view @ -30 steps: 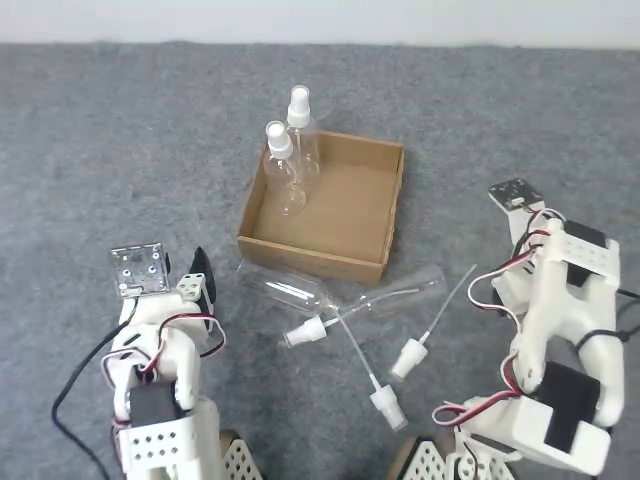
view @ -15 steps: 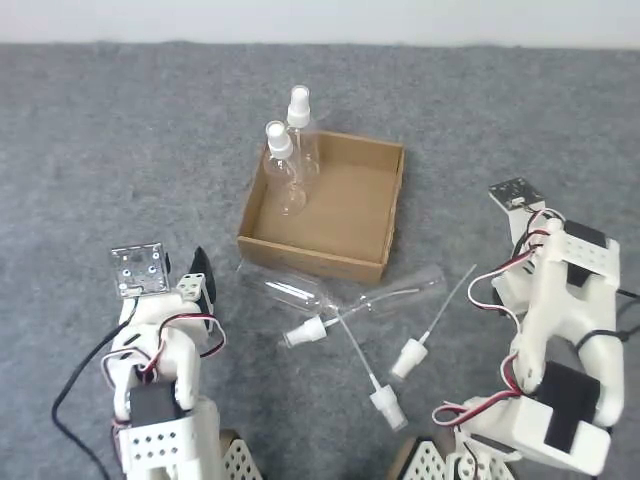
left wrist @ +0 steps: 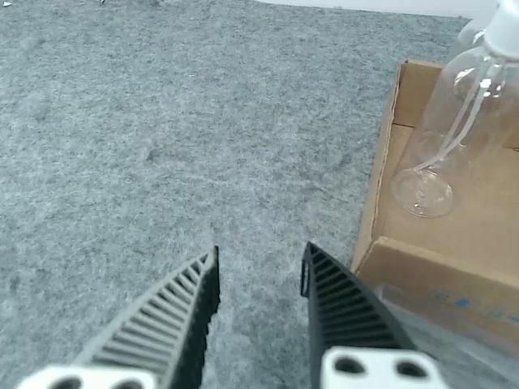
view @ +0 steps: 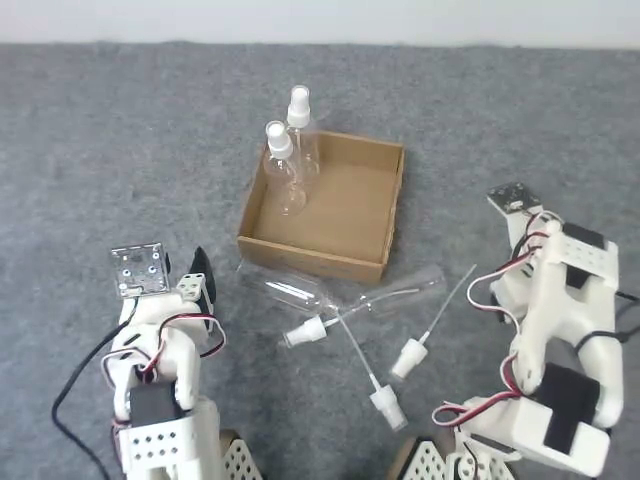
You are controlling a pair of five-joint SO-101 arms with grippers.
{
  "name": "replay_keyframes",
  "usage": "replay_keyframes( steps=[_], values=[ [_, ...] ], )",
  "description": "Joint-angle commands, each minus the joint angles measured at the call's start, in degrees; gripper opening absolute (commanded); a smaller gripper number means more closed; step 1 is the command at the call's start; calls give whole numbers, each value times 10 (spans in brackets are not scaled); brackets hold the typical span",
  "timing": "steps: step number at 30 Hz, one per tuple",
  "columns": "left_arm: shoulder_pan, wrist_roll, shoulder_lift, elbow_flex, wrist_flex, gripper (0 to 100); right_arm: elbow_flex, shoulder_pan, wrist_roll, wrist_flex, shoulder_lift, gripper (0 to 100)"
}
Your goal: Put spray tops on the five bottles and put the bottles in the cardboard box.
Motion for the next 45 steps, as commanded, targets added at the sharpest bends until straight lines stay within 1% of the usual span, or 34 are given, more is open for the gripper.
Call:
replay_keyframes(
  steps=[1,6,11,17,23,31,37,39,43,45],
  values=[
    [-1,2,-10,-6,-4,156,36,-7,-6,-1,-87,293],
    [-1,2,-10,-6,-3,156,91,-4,-2,-20,-153,292],
    [-1,2,-10,-6,-2,156,111,-3,-2,-22,-168,292],
    [-1,2,-10,-6,-2,156,143,-3,-2,-83,-168,285],
    [-1,2,-10,-6,-2,156,171,-2,-1,-121,-168,199],
    [-1,2,-10,-6,-2,156,166,35,-2,-119,-175,187],
    [-1,2,-10,-6,-2,156,166,32,-1,-119,-180,65],
    [-1,2,-10,-6,-2,156,166,32,-3,-117,-196,43],
    [-1,2,-10,-6,-2,156,171,34,-4,-114,-254,38],
    [-1,2,-10,-6,-2,156,171,32,-5,-87,-289,38]
  ],
)
